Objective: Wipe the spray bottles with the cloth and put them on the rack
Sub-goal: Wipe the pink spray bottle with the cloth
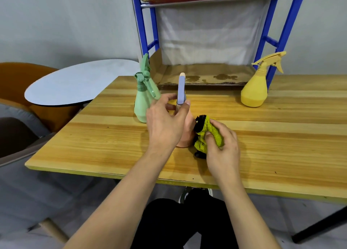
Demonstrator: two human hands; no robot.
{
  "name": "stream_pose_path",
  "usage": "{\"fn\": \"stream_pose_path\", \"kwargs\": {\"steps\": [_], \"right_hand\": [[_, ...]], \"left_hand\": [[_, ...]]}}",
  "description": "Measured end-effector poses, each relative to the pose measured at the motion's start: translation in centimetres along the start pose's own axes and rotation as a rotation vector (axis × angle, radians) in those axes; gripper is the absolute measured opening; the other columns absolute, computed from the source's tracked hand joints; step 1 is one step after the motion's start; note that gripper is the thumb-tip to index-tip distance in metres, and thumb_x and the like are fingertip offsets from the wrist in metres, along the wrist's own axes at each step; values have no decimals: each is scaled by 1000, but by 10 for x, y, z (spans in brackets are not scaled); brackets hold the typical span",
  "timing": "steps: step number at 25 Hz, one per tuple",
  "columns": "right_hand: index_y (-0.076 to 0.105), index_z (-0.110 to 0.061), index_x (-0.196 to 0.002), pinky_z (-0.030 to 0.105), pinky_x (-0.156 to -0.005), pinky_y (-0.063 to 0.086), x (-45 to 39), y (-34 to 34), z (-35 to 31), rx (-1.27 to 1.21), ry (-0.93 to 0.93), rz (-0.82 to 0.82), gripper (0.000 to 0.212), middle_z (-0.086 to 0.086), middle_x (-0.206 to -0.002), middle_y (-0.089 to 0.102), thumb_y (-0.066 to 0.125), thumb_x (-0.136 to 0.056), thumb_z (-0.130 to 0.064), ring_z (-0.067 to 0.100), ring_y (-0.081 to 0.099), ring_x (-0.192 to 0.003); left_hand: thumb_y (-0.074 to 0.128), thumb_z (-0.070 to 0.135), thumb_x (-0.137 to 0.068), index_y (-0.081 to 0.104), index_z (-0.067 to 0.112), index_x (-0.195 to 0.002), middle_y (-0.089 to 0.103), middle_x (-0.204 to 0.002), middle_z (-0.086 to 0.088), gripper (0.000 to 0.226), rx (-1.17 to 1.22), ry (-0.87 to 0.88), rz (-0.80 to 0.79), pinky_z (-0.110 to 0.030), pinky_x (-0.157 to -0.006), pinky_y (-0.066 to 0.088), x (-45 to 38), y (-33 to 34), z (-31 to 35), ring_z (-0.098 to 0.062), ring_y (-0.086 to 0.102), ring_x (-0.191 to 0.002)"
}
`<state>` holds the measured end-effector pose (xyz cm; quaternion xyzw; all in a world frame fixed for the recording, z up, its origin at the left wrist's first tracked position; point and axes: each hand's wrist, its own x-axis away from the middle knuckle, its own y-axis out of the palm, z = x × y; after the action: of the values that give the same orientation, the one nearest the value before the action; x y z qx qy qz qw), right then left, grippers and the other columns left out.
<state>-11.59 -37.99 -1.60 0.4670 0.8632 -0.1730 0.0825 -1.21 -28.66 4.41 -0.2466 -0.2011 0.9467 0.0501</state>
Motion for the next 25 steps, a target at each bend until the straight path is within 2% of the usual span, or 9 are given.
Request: {"fn": "stream_pose_path", "kwargs": {"steps": [2,6,9,12,15,17,21,23,25], "right_hand": [[67,-32,-126,-6,-89,27,0,0,0,-31,12,13,35,-6,-124,55,65,-95,-15,-15,49,-106],[64,-38,-127,2,-88,31,-2,-1,-6,-57,74,6,34,-12,-121,52,62,-98,-21,-24,44,-103],[63,-41,-130,8,-97,34,-11,0,-21,-31,-27,-44,37,-13,-124,53,60,-99,-23,-17,48,-109],[61,-39,-135,19,-107,35,-14,10,-30,47,-154,-109,40,-5,-131,55,60,-98,-23,3,50,-123],[63,-30,-136,5,-98,29,-8,9,-12,171,-113,-109,42,2,-127,61,61,-96,-17,13,55,-121],[64,-28,-135,8,-96,30,-7,1,-10,246,-19,-146,41,6,-127,64,61,-96,-16,20,58,-120],[65,-32,-133,36,-110,44,-31,6,-44,102,-92,-133,38,-6,-127,66,59,-97,-23,13,58,-124],[66,-32,-132,39,-110,45,-31,12,-47,66,-135,-127,39,-9,-125,68,58,-96,-22,12,58,-123],[67,-29,-131,28,-109,43,-21,6,-30,105,-59,-134,39,-3,-126,69,59,-95,-17,14,60,-119]], "left_hand": [[65,53,-93,68,35,-123,65,-115,5,36,33,-14,-146,-22,-88,48,-2,-9,-9,-8,61,-105],[51,29,-101,56,28,-144,52,-146,15,43,184,4,-432,-34,-122,33,-8,-28,-41,-2,44,-139],[55,17,-105,45,24,-151,51,-149,15,48,205,80,-511,-32,-123,35,-4,-26,-50,6,46,-140],[58,15,-104,48,23,-150,59,-142,15,48,207,128,-492,-22,-113,45,0,-21,-52,9,55,-130],[62,19,-102,51,18,-149,62,-143,5,49,253,120,-451,-25,-110,49,-2,-16,-58,-4,58,-132],[63,23,-101,50,17,-150,60,-146,3,51,262,104,-423,-27,-111,49,1,-16,-59,-5,57,-133],[60,30,-103,49,17,-152,62,-144,1,52,196,179,-432,-37,-112,49,4,-12,-57,-8,58,-134],[59,33,-100,48,18,-153,62,-143,1,56,180,182,-416,-38,-112,49,6,-11,-58,-8,58,-133],[60,35,-99,48,18,-153,60,-144,2,58,198,160,-400,-38,-113,48,7,-10,-57,-7,57,-133]]}}
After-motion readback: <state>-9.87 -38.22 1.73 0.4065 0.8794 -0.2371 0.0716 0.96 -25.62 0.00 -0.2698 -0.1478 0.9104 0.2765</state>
